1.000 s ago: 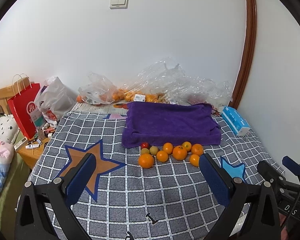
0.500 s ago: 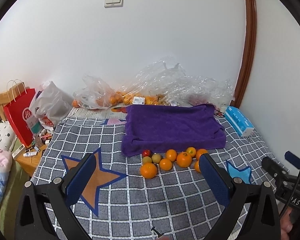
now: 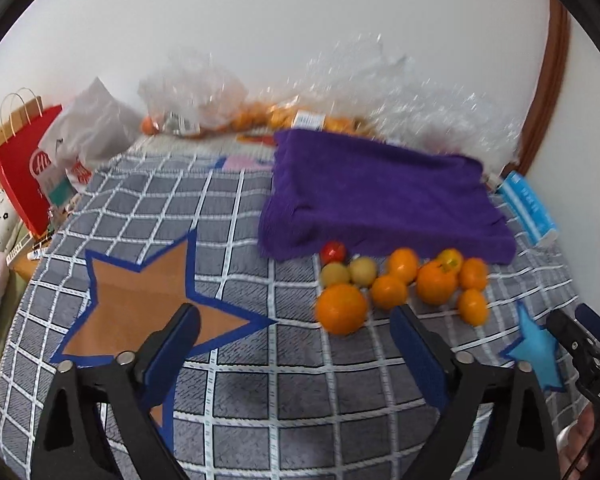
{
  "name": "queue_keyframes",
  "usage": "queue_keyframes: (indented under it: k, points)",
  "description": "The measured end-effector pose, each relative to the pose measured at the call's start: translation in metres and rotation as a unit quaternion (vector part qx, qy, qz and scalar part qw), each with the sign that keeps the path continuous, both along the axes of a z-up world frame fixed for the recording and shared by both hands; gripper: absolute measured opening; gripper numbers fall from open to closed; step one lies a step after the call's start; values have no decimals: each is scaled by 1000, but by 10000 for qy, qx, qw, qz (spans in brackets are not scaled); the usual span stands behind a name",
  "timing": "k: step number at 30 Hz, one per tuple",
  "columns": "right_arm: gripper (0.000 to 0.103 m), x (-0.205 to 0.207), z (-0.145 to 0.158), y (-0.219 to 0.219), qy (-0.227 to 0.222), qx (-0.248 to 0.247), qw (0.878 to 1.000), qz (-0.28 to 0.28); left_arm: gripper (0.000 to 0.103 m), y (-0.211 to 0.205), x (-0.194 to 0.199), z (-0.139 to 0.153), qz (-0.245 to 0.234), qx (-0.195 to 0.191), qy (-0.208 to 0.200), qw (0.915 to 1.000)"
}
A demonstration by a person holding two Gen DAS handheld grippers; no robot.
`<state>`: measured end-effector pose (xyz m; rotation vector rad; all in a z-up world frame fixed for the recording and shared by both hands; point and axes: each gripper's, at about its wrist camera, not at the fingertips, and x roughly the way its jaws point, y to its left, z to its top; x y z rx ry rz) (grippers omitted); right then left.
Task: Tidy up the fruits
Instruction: 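Close the right gripper on a tangerine while the left gripper grasps a large orange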
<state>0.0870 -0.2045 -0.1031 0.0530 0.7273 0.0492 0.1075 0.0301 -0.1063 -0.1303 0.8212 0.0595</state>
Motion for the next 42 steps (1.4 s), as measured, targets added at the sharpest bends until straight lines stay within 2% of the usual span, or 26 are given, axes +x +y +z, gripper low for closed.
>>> queue_keyframes:
  k: [2,5,10,15,16,17,18,20,25,27,28,30,33,37,42]
  points:
    - [79,8,-11,4,96,14,9999,91,91,1,5,-7,-12,72,98,9999]
    - [61,26,-28,13,369,99,9989,257,91,6,11,-14,-46,51,146,9999]
    - [58,44,-48,29,482,79,9974,535,90,15,18,-21,-103,-54,263,9996]
    - [58,63,-66,34,739,166,9953,610,90,5,20,-24,-629,-288,186,9974]
    - [56,65,-69,36,778,137,9946,671,90,2,21,-26,-680,-316,200,9970]
    - [47,65,-70,38,769,108,9944,723,90,-2,23,-28,-731,-321,220,9966]
    - [42,65,-70,38,749,74,9943,753,90,-5,25,-30,-760,-307,234,9964]
    - [33,61,-68,36,717,77,9942,797,86,-12,31,-35,-786,-282,275,9961]
    - [33,48,-62,17,568,151,9962,637,71,-24,45,-47,-794,-186,386,9959]
    - [33,45,-59,7,495,114,9974,519,50,-28,47,-50,-832,-80,380,9958]
    - [33,44,-58,2,464,131,9978,463,48,-30,45,-50,-848,17,306,9959]
    - [33,46,-59,-2,526,223,9975,427,38,-31,43,-49,-927,-47,226,9954]
    - [32,49,-62,-4,569,369,9965,495,38,-27,42,-51,-874,-196,204,9958]
    - [33,54,-69,1,660,313,9960,523,39,-26,42,-50,-886,-242,198,9956]
    - [33,59,-72,2,700,211,9960,511,45,-27,42,-51,-966,-274,201,9947]
